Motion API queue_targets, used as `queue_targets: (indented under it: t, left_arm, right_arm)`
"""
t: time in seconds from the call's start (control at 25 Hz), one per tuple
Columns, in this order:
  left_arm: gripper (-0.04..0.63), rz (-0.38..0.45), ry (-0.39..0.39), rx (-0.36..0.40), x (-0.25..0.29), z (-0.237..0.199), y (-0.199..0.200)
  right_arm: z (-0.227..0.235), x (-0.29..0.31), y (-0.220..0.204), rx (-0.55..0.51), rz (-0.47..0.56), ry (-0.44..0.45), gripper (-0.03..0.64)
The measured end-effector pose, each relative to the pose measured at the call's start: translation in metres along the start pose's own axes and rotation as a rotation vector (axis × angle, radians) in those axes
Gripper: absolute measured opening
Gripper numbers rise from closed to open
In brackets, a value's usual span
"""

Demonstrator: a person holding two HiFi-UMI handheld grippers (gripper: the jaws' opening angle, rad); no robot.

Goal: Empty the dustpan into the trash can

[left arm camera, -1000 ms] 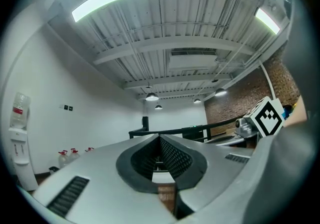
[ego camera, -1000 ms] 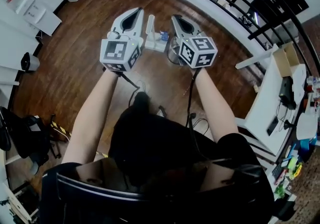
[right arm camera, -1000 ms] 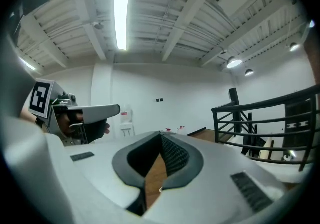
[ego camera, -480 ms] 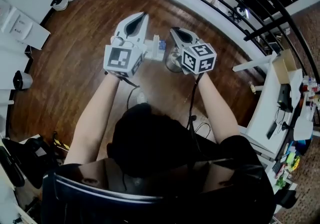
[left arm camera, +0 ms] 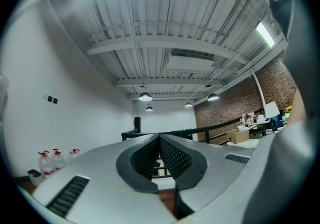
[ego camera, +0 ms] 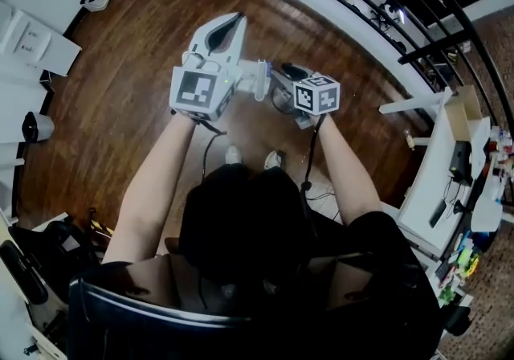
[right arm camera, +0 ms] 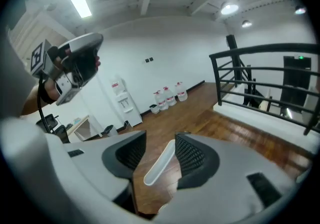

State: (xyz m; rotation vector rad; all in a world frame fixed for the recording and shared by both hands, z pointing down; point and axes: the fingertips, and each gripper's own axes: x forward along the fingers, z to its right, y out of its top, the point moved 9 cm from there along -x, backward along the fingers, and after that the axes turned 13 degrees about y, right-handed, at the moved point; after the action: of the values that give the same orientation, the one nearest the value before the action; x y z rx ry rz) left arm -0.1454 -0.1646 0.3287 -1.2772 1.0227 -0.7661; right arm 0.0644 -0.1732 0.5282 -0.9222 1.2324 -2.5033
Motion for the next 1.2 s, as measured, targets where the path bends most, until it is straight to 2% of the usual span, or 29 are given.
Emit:
queue_targets:
  t: [0.12, 0.28, 0.32, 0.4, 0.52, 0.64, 0.8, 0.88, 1.04, 1.2]
  left_arm:
    - [0.006, 0.011, 0.014, 0.008, 0.010, 0.005, 0.003]
    - [0.006, 0.065, 0.042, 0.056, 0.024, 0.009, 0.007]
    - [0.006, 0.065, 0.055, 0.058, 0.026, 0.009, 0.009]
    - [0.006, 0.064, 0.080, 0.059, 0.029, 0.009, 0.012]
    - [0.006, 0.056, 0.120, 0.073, 0.029, 0.007, 0.014]
    - [0.006, 0.042, 0.154, 0.096, 0.031, 0.003, 0.013]
    - [0.006, 0.025, 0.161, 0.145, 0.032, 0.004, 0.015]
    - [0.006, 0.025, 0.165, 0.154, 0.033, 0.004, 0.018]
    - [0.006, 0.020, 0.177, 0.148, 0.033, 0.001, 0.018]
    - [0.006, 0.006, 0.188, 0.122, 0.031, -0.005, 0.014]
  right_arm:
    - [0.020, 0.019, -0.020, 0.082, -0.064, 0.033, 0.252]
    - [0.045, 0.045, -0.043, 0.200, -0.124, 0.048, 0.261]
    - [0.049, 0.052, -0.048, 0.243, -0.139, 0.066, 0.269]
    - [0.052, 0.065, -0.056, 0.337, -0.158, 0.141, 0.339]
    - [0.046, 0.085, -0.065, 0.367, -0.198, 0.219, 0.344]
    - [0.050, 0.103, -0.066, 0.390, -0.195, 0.247, 0.344]
    - [0.058, 0.123, -0.063, 0.456, -0.177, 0.280, 0.340]
    - [0.057, 0.132, -0.061, 0.462, -0.189, 0.302, 0.284]
    - [0.059, 0.144, -0.058, 0.476, -0.211, 0.279, 0.016]
    - [0.061, 0.150, -0.054, 0.525, -0.175, 0.321, 0.006]
